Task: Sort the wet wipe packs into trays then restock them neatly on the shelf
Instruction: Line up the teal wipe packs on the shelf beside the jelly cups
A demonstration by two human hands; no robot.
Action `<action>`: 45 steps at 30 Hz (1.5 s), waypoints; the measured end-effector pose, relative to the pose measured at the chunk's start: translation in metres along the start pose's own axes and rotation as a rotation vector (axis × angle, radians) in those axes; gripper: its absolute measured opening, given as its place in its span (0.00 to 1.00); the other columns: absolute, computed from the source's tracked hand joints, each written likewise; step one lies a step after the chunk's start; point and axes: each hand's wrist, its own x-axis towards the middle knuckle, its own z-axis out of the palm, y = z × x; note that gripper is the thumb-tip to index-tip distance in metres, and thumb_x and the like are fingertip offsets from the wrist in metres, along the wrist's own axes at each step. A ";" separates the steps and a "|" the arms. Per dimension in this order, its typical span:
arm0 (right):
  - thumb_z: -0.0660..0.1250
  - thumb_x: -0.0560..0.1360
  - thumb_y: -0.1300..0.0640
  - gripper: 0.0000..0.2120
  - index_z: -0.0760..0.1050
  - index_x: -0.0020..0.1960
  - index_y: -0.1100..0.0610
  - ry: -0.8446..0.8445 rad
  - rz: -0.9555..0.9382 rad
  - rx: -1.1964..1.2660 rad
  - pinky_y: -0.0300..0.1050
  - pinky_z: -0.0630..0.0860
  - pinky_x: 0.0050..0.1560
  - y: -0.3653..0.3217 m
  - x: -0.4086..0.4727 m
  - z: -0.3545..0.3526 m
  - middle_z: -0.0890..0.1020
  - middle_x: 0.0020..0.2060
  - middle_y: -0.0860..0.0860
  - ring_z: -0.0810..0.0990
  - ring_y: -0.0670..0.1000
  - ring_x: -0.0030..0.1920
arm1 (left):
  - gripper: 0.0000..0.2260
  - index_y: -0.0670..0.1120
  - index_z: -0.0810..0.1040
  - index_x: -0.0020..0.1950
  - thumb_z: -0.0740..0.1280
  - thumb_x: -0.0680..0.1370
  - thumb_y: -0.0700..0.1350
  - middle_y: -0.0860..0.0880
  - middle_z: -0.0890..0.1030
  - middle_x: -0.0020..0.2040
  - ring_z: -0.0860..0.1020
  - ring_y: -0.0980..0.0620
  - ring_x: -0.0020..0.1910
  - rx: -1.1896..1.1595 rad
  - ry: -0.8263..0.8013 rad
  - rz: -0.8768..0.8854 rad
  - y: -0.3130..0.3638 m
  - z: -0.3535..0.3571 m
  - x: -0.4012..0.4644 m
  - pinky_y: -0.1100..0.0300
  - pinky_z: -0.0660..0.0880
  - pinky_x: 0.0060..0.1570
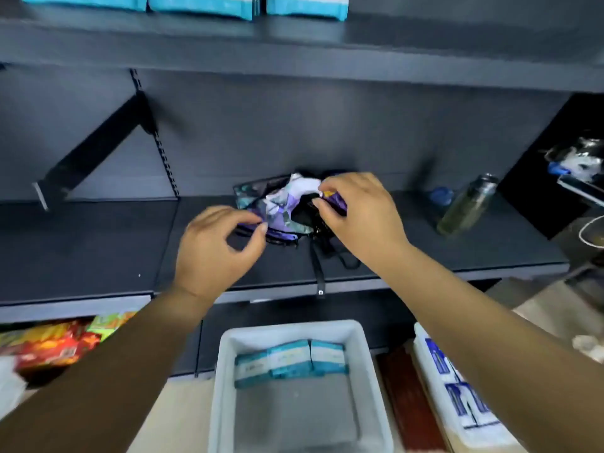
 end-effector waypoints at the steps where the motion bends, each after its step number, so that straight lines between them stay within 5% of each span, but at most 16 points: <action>1: 0.63 0.68 0.52 0.12 0.81 0.39 0.58 -0.070 0.018 0.016 0.41 0.75 0.40 0.002 -0.027 0.014 0.83 0.35 0.51 0.81 0.56 0.36 | 0.15 0.40 0.82 0.40 0.63 0.72 0.49 0.45 0.82 0.37 0.73 0.54 0.41 0.019 -0.095 -0.073 -0.008 0.008 -0.032 0.64 0.68 0.44; 7: 0.67 0.64 0.55 0.09 0.82 0.38 0.59 -0.458 0.276 0.041 0.45 0.79 0.36 0.027 -0.187 0.095 0.83 0.32 0.54 0.81 0.58 0.33 | 0.18 0.46 0.82 0.38 0.57 0.70 0.55 0.47 0.82 0.34 0.80 0.46 0.33 0.112 -0.603 -0.490 -0.035 0.053 -0.211 0.59 0.75 0.35; 12: 0.60 0.77 0.52 0.15 0.77 0.59 0.58 -0.989 0.567 0.010 0.47 0.69 0.59 0.049 -0.303 0.137 0.79 0.56 0.56 0.75 0.58 0.58 | 0.29 0.45 0.83 0.45 0.49 0.68 0.62 0.46 0.83 0.43 0.80 0.46 0.45 0.162 -0.740 -0.799 -0.025 0.084 -0.320 0.62 0.69 0.47; 20: 0.61 0.78 0.52 0.17 0.74 0.61 0.60 -1.104 1.095 -0.022 0.44 0.69 0.56 0.123 -0.411 0.194 0.78 0.60 0.58 0.75 0.58 0.60 | 0.27 0.43 0.79 0.57 0.52 0.77 0.62 0.43 0.82 0.51 0.78 0.45 0.52 0.224 -0.911 -1.048 -0.045 0.162 -0.416 0.59 0.69 0.51; 24: 0.61 0.78 0.49 0.14 0.75 0.42 0.59 -1.129 1.208 -0.005 0.41 0.66 0.40 0.158 -0.442 0.233 0.79 0.41 0.56 0.76 0.57 0.58 | 0.18 0.46 0.78 0.58 0.54 0.81 0.54 0.46 0.81 0.56 0.77 0.45 0.55 0.254 -0.918 -1.158 -0.061 0.201 -0.437 0.59 0.68 0.48; 25: 0.61 0.78 0.48 0.14 0.74 0.43 0.59 -1.111 1.221 -0.006 0.41 0.62 0.37 0.163 -0.444 0.243 0.79 0.41 0.55 0.75 0.57 0.58 | 0.18 0.47 0.77 0.58 0.53 0.81 0.55 0.48 0.80 0.57 0.77 0.46 0.55 0.299 -0.936 -1.179 -0.062 0.208 -0.441 0.60 0.67 0.47; 27: 0.61 0.78 0.48 0.18 0.73 0.60 0.60 -1.041 1.203 0.025 0.39 0.64 0.44 0.170 -0.447 0.266 0.77 0.58 0.56 0.73 0.55 0.62 | 0.18 0.50 0.77 0.57 0.50 0.81 0.56 0.51 0.80 0.56 0.77 0.46 0.53 0.408 -0.980 -1.200 -0.065 0.217 -0.447 0.60 0.64 0.44; 30: 0.65 0.76 0.53 0.25 0.63 0.70 0.59 -1.017 0.916 0.183 0.40 0.63 0.61 0.173 -0.444 0.289 0.68 0.68 0.53 0.68 0.52 0.67 | 0.18 0.50 0.77 0.54 0.51 0.80 0.56 0.51 0.81 0.52 0.77 0.46 0.50 0.473 -0.967 -1.194 -0.064 0.219 -0.452 0.61 0.62 0.42; 32: 0.69 0.73 0.56 0.25 0.66 0.67 0.59 -1.069 0.785 0.283 0.43 0.66 0.60 0.179 -0.441 0.302 0.71 0.65 0.52 0.70 0.52 0.64 | 0.18 0.50 0.77 0.53 0.52 0.80 0.57 0.52 0.82 0.51 0.78 0.47 0.50 0.478 -0.953 -1.193 -0.064 0.219 -0.453 0.61 0.61 0.41; 35: 0.73 0.70 0.57 0.26 0.68 0.65 0.60 -1.143 0.865 0.332 0.41 0.67 0.59 0.198 -0.434 0.314 0.74 0.61 0.55 0.73 0.53 0.61 | 0.18 0.50 0.77 0.52 0.51 0.80 0.57 0.53 0.81 0.51 0.77 0.47 0.50 0.489 -0.987 -1.207 -0.065 0.220 -0.453 0.61 0.61 0.42; 39: 0.75 0.67 0.53 0.31 0.69 0.66 0.57 -1.379 0.868 0.173 0.44 0.70 0.58 0.206 -0.431 0.308 0.73 0.62 0.57 0.74 0.57 0.61 | 0.18 0.51 0.77 0.50 0.51 0.80 0.57 0.54 0.82 0.50 0.77 0.47 0.49 0.472 -1.015 -1.221 -0.066 0.219 -0.455 0.60 0.61 0.41; 43: 0.70 0.71 0.45 0.23 0.74 0.60 0.58 -1.502 0.610 -0.128 0.46 0.72 0.52 0.177 -0.446 0.288 0.76 0.58 0.58 0.75 0.59 0.58 | 0.19 0.51 0.77 0.50 0.50 0.80 0.58 0.54 0.82 0.49 0.78 0.48 0.49 0.435 -1.021 -1.270 -0.069 0.220 -0.457 0.60 0.62 0.41; 45: 0.68 0.73 0.49 0.20 0.75 0.59 0.60 -1.537 0.849 0.019 0.45 0.74 0.48 0.166 -0.460 0.279 0.79 0.55 0.59 0.78 0.58 0.53 | 0.19 0.51 0.77 0.51 0.49 0.79 0.59 0.54 0.82 0.50 0.77 0.48 0.49 0.429 -1.040 -1.287 -0.069 0.219 -0.455 0.60 0.63 0.42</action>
